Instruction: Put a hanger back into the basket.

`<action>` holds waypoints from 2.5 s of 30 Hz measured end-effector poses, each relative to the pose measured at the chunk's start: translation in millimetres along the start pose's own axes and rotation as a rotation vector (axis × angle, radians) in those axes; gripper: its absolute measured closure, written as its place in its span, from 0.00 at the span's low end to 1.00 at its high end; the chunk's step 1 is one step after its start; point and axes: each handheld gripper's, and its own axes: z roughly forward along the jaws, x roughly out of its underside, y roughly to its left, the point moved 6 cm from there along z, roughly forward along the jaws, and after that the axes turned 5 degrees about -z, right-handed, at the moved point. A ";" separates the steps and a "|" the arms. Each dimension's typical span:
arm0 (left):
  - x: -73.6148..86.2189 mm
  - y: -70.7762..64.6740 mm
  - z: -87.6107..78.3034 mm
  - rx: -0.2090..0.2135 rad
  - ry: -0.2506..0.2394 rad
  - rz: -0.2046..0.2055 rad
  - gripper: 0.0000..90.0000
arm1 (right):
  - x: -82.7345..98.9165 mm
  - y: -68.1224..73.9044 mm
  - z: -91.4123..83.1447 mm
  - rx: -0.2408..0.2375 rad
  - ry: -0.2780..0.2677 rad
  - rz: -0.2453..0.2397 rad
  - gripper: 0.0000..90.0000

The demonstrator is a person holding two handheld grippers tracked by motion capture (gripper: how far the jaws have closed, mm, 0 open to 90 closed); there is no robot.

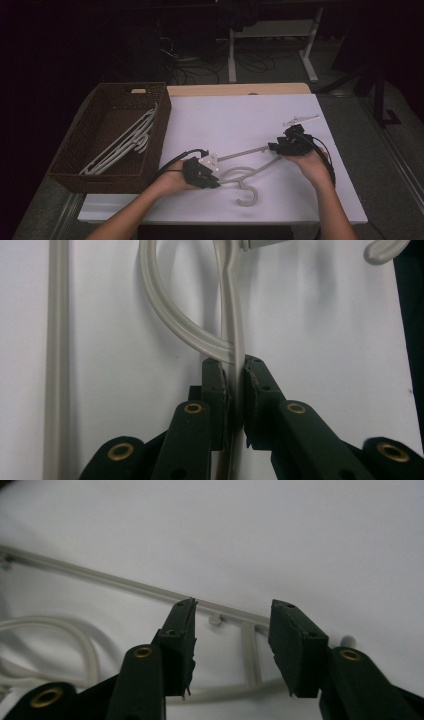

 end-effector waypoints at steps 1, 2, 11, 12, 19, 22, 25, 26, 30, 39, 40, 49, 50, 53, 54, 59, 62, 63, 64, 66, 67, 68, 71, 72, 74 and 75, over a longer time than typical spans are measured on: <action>-1.3 1.8 -2.6 -0.011 -0.010 -0.012 0.91 | -1.4 -0.1 -4.3 0.003 -0.024 0.003 0.52; -2.9 3.7 -5.7 -0.018 -0.022 -0.029 0.91 | -1.6 -0.1 -8.7 -0.001 -0.040 0.007 0.53; -28.3 16.9 -43.5 -0.078 -0.118 -0.170 0.91 | 9.3 1.9 -37.3 -0.012 -0.089 -0.004 0.42; -32.7 18.1 -49.5 -0.081 -0.127 -0.180 0.91 | 12.5 2.1 -38.5 -0.016 -0.097 -0.012 0.40; -56.5 27.4 -99.4 -0.109 -0.171 -0.217 0.91 | 27.8 10.2 -33.7 -0.059 -0.090 -0.056 0.30; -59.3 31.1 -121.8 -0.113 -0.190 -0.229 0.91 | 29.8 12.2 -32.5 -0.065 -0.092 -0.073 0.28; -56.6 34.8 -145.5 -0.134 -0.200 -0.238 0.91 | 29.4 14.5 -31.5 -0.071 -0.090 -0.083 0.27; -54.9 35.6 -152.8 -0.140 -0.205 -0.240 0.91 | 28.7 14.6 -30.8 -0.070 -0.092 -0.089 0.27; -42.2 41.4 -181.8 -0.177 -0.217 -0.247 0.91 | 27.3 16.8 -28.4 -0.073 -0.092 -0.095 0.27; 13.5 64.5 -230.3 -0.270 -0.225 -0.316 0.91 | 25.9 18.6 -24.7 -0.066 -0.083 -0.095 0.26; 23.0 67.9 -236.3 -0.282 -0.220 -0.325 0.91 | 25.9 18.4 -24.5 -0.064 -0.083 -0.096 0.26; 91.7 80.0 -260.3 -0.315 -0.233 -0.433 0.91 | 26.6 16.5 -23.9 -0.054 -0.076 -0.092 0.26; 98.6 79.7 -260.8 -0.316 -0.233 -0.447 0.91 | 26.6 15.9 -23.8 -0.051 -0.075 -0.088 0.26; 117.8 79.2 -262.0 -0.324 -0.227 -0.474 0.91 | 26.4 15.5 -23.4 -0.047 -0.074 -0.088 0.26; 122.2 79.2 -262.5 -0.324 -0.227 -0.482 0.91 | 26.3 15.9 -23.3 -0.047 -0.074 -0.088 0.26; 148.8 82.0 -263.6 -0.323 -0.219 -0.526 0.91 | 25.8 17.6 -21.5 -0.050 -0.068 -0.097 0.26; 160.1 83.0 -261.5 -0.320 -0.207 -0.547 0.91 | 25.5 17.9 -20.6 -0.052 -0.066 -0.100 0.26; 163.4 83.2 -260.5 -0.317 -0.200 -0.552 0.91 | 25.5 17.8 -20.6 -0.051 -0.065 -0.100 0.26; 166.7 83.3 -259.3 -0.313 -0.195 -0.559 0.91 | 25.5 17.6 -20.5 -0.051 -0.065 -0.101 0.26; 171.2 83.1 -258.3 -0.304 -0.204 -0.573 0.91 | 25.4 17.2 -20.6 -0.049 -0.066 -0.098 0.26; 172.9 82.7 -257.6 -0.302 -0.201 -0.575 0.91 | 25.4 17.0 -20.6 -0.048 -0.065 -0.098 0.26; 174.7 82.5 -256.4 -0.308 -0.191 -0.576 0.91 | 25.5 16.9 -20.6 -0.048 -0.065 -0.098 0.26; 179.9 82.6 -253.8 -0.347 -0.171 -0.562 0.89 | 24.9 17.2 -20.6 -0.049 -0.067 -0.100 0.26; 181.6 83.3 -253.7 -0.354 -0.174 -0.563 0.84 | 24.4 17.7 -20.8 -0.051 -0.068 -0.099 0.26; 183.0 84.0 -255.1 -0.374 -0.198 -0.569 0.66 | 23.4 18.2 -21.0 -0.052 -0.070 -0.104 0.26; 182.9 84.5 -256.4 -0.386 -0.206 -0.571 0.60 | 22.7 18.4 -21.1 -0.052 -0.072 -0.106 0.26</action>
